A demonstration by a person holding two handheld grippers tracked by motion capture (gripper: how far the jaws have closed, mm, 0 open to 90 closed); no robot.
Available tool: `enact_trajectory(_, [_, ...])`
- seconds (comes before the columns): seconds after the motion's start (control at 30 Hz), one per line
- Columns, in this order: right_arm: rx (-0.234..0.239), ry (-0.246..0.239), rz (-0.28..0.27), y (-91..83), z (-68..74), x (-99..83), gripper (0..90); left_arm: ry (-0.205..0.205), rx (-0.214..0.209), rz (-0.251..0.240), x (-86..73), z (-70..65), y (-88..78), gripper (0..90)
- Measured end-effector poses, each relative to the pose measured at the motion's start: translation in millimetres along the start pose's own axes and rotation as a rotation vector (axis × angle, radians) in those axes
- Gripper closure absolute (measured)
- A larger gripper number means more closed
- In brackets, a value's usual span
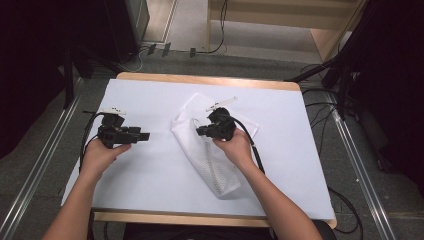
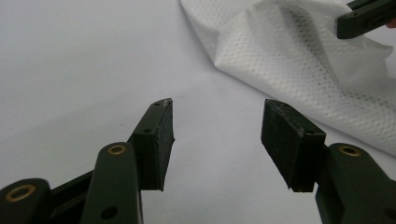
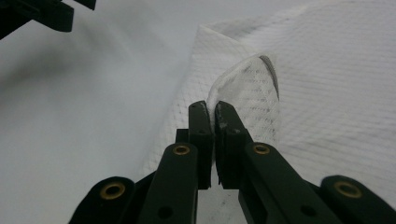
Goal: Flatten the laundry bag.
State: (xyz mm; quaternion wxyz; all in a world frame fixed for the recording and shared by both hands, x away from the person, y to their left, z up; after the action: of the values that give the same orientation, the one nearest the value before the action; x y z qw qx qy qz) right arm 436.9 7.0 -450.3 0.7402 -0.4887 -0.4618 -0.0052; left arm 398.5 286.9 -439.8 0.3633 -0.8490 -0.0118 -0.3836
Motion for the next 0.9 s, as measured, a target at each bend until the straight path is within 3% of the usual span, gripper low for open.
enact_trajectory(0.07, [0.011, -0.012, -0.006, 1.4, 9.2, 5.8, 87.7, 0.002, -0.002, 0.002, 0.8, 3.2, -4.0, 43.8])
enact_trajectory(0.27, [0.036, -0.064, -0.001, 6.5, 35.1, 20.4, 87.7, -0.015, -0.013, -0.054, 3.6, 12.5, -14.8, 43.7])
enact_trajectory(0.47, [0.070, -0.099, 0.004, 13.8, 61.5, 30.7, 87.6, -0.009, -0.016, -0.056, 4.6, 15.4, -15.8, 43.7])
enact_trajectory(0.9, [0.174, -0.136, 0.040, 34.2, 109.1, 27.8, 87.3, -0.015, -0.020, -0.073, 5.4, 18.8, -18.7, 43.6])
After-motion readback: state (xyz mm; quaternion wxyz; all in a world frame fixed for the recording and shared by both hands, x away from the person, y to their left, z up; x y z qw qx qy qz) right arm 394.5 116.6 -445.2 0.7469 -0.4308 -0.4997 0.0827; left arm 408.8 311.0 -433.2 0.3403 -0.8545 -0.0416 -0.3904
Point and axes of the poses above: each handheld gripper's, and its own axes: y roughly forward along the jaws, x roughly out of its top, z roughly to its left, the point moved 5 cm from there along y, roughly forward along the jaws, and after that the axes turned 15 degrees about -x, right-handed, at the moved point
